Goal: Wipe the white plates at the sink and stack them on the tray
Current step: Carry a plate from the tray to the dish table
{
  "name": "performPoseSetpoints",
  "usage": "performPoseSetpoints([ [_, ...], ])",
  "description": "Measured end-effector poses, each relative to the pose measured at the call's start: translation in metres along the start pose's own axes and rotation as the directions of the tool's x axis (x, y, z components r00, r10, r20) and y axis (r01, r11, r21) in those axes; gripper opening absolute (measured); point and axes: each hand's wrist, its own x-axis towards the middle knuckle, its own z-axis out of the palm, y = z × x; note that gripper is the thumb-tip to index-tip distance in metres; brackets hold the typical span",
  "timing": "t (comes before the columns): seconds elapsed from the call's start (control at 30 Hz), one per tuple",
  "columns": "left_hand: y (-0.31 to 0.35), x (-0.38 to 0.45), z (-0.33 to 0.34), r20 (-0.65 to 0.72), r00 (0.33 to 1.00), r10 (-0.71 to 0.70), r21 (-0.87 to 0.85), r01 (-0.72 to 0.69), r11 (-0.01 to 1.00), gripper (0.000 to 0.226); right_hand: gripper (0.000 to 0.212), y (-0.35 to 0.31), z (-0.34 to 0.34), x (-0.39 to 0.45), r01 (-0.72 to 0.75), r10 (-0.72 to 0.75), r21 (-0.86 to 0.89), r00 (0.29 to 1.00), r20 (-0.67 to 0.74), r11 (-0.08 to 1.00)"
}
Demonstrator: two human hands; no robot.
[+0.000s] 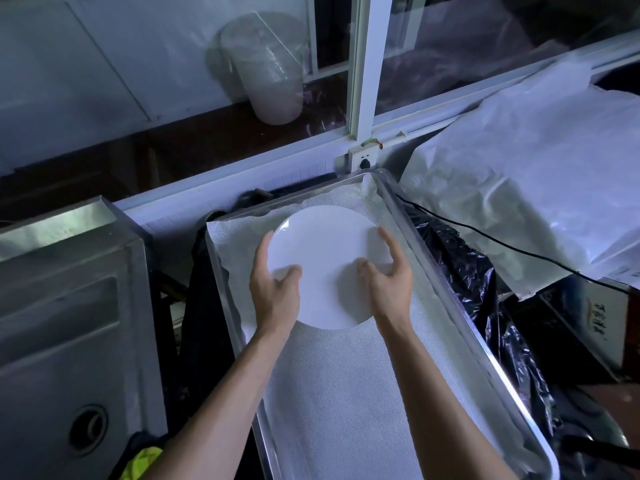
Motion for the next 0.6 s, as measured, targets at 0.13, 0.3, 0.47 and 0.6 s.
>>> performPoseSetpoints([
  [0.13, 0.006, -0.005, 0.004, -0.009, 1.000, 0.017, 0.008, -0.016, 1.000, 0.068, 0.062, 0.000, -0.006, -0.005, -0.003, 0.003, 0.013, 1.000, -0.025, 1.000],
  [0.3, 0.016, -0.015, 0.006, 0.045, 0.997, 0.061, 0.013, -0.061, 0.998, 0.067, 0.063, -0.004, -0.017, -0.018, -0.006, 0.008, 0.019, 0.997, -0.078, 1.000],
  [0.47, 0.023, -0.036, 0.002, 0.057, 0.997, 0.056, 0.020, -0.057, 0.998, 0.065, 0.062, -0.010, -0.029, -0.041, 0.024, -0.026, -0.014, 0.991, -0.135, 1.000],
  [0.6, 0.024, -0.055, -0.009, 0.111, 0.992, 0.060, 0.011, -0.062, 0.998, 0.067, 0.065, -0.007, -0.039, -0.070, 0.056, -0.063, -0.046, 0.981, -0.184, 0.997],
])
